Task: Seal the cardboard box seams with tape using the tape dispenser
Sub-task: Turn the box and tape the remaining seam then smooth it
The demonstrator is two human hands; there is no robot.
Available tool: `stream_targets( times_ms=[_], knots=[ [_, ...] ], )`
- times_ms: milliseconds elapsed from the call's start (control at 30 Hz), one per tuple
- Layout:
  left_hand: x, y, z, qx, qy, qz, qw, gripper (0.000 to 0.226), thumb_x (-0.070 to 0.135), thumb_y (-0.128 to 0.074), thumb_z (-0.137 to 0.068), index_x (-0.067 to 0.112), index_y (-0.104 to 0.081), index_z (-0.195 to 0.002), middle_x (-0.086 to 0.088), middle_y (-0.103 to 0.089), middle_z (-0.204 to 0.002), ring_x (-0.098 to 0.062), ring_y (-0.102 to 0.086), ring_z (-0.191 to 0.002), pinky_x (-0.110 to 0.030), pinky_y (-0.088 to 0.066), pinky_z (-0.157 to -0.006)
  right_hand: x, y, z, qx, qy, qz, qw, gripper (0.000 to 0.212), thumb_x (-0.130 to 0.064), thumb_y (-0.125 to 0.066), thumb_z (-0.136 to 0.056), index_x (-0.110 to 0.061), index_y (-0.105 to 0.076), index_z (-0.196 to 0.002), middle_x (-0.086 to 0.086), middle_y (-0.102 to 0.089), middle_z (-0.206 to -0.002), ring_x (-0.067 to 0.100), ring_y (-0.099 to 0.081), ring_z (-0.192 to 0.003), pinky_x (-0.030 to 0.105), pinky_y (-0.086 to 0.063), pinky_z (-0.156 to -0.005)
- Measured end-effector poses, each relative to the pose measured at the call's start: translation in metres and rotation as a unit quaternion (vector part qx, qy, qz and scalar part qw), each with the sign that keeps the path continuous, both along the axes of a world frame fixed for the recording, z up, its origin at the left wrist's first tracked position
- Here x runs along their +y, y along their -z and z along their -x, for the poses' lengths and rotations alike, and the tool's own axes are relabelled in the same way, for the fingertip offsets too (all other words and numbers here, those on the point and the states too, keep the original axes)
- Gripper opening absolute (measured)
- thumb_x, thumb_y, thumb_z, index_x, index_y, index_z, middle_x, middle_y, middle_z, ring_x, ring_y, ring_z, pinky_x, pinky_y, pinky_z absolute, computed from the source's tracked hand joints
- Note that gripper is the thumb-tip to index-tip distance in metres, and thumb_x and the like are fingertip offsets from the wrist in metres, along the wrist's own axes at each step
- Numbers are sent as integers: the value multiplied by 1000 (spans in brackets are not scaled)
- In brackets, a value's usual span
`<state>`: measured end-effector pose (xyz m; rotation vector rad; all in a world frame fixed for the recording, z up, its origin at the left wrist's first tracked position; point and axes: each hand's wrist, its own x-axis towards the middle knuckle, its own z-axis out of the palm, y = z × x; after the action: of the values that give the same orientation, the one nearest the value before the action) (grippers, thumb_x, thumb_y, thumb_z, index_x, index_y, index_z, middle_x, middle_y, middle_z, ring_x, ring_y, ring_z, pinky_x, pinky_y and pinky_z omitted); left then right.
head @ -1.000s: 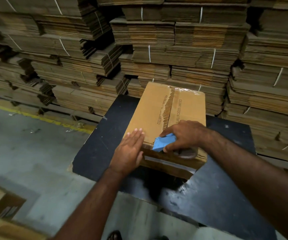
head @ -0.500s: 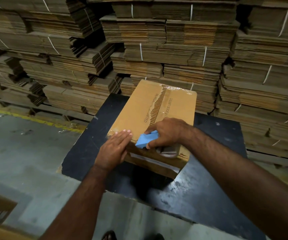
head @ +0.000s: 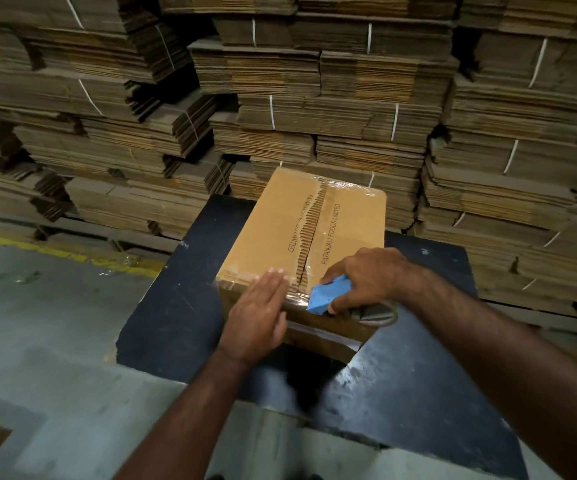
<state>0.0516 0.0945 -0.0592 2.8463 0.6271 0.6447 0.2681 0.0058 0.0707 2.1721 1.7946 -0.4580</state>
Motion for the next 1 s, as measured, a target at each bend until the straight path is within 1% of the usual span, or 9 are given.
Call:
stream_targets(
  times_ms=[67,133,300,400,500,600,733,867,1000],
  knots=[
    [-13,1,-12,3,42,11,999,71,13,-69,-72,4,-53,-141,-13,-50,-149,-27,-45,-139,-40,-27,-120,1,-2,3,-5,3,2,1000,70,-83,-57,-68,-52,-52,-130,-12,-63,-112,13,-53,-94,32,-38,-71],
    [-15,6,-16,10,50,19,999,74,9,-70,-67,5,-54,-139,-13,-53,-146,-28,-48,-137,-39,-25,-121,-1,-3,3,-6,8,1,1000,70,-82,-57,-69,-52,-51,-131,-14,-63,-113,11,-51,-93,32,-38,-72],
    [-9,9,-15,28,58,7,998,75,9,-72,-64,6,-57,-137,-12,-58,-141,-28,-54,-132,-43,-34,-116,-20,1,-4,2,1,-29,1000,69,-83,-52,-72,-57,-44,-135,-17,-64,-113,10,-53,-95,31,-42,-71],
    [-7,7,-14,45,56,-2,997,74,12,-71,-67,8,-55,-139,-10,-55,-145,-26,-50,-135,-39,-28,-119,-50,-6,-23,17,25,-32,999,66,-82,-52,-76,-59,-41,-136,-19,-59,-105,5,-47,-90,30,-41,-72],
    [-10,4,-14,61,43,1,997,74,15,-71,-68,10,-54,-140,-9,-54,-146,-24,-49,-136,-38,-24,-119,-71,-10,-32,46,61,-17,997,64,-80,-54,-77,-61,-41,-136,-13,-62,-113,4,-48,-88,29,-46,-74],
    [-13,2,-13,76,41,-4,996,74,17,-68,-70,9,-52,-142,-9,-51,-148,-24,-46,-139,-38,-21,-121,-61,-7,-22,13,41,-7,999,63,-77,-57,-77,-57,-44,-135,-15,-60,-117,5,-44,-94,30,-40,-73],
    [-21,1,-17,69,43,-4,997,76,21,-63,-72,3,-48,-144,-14,-45,-152,-28,-41,-142,-42,-23,-122,-55,-8,-20,-12,29,-14,999,66,-79,-58,-72,-55,-49,-132,-20,-62,-110,6,-46,-91,30,-38,-69],
    [-46,2,-33,78,96,-14,992,85,22,-66,-70,3,-41,-149,-15,-38,-157,-28,-34,-146,-43,-18,-123,-55,-6,-18,-17,25,-11,999,65,-76,-59,-73,-53,-50,-133,-21,-53,-95,7,-48,-88,28,-37,-66],
    [-46,5,-35,83,90,-20,992,89,18,-70,-66,4,-42,-149,-13,-40,-156,-26,-38,-144,-40,-20,-123,-61,-5,-21,-11,21,-23,999,65,-77,-57,-75,-52,-48,-135,-20,-56,-98,7,-50,-89,28,-41,-68]
  ],
)
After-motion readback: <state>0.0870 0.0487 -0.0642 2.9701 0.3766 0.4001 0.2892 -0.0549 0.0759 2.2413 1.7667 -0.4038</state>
